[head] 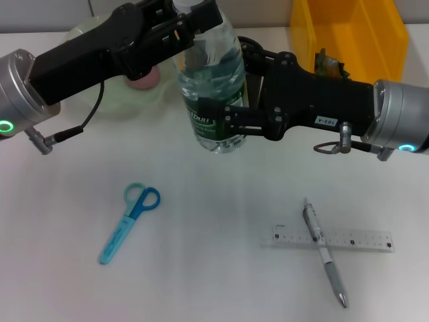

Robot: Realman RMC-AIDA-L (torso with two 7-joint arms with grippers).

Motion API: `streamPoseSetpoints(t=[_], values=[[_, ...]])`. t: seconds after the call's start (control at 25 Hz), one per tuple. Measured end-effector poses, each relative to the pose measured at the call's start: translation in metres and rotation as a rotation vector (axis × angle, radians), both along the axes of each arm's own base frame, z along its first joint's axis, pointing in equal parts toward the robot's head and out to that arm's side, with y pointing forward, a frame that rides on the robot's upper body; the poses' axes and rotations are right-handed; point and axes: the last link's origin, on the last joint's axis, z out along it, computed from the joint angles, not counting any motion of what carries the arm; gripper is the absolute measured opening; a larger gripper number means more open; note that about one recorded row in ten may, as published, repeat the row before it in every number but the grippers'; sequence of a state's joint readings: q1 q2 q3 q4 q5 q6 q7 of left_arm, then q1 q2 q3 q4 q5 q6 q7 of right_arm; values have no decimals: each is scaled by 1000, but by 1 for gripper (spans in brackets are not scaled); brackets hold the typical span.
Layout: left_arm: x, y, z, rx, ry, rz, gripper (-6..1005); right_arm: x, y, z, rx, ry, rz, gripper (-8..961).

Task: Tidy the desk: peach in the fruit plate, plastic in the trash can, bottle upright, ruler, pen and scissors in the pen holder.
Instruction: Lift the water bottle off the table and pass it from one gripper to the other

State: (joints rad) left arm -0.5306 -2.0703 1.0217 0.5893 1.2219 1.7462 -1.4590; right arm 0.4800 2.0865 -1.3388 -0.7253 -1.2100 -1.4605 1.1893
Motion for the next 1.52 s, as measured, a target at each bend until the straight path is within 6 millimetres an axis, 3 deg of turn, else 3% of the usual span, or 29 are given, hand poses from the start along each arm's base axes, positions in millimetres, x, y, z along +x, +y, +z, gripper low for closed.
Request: streamPoseSetpoints(t=[1.52], values=[[5, -3, 11, 21, -30, -43, 472, 4, -6, -3, -23, 10, 5, 788]])
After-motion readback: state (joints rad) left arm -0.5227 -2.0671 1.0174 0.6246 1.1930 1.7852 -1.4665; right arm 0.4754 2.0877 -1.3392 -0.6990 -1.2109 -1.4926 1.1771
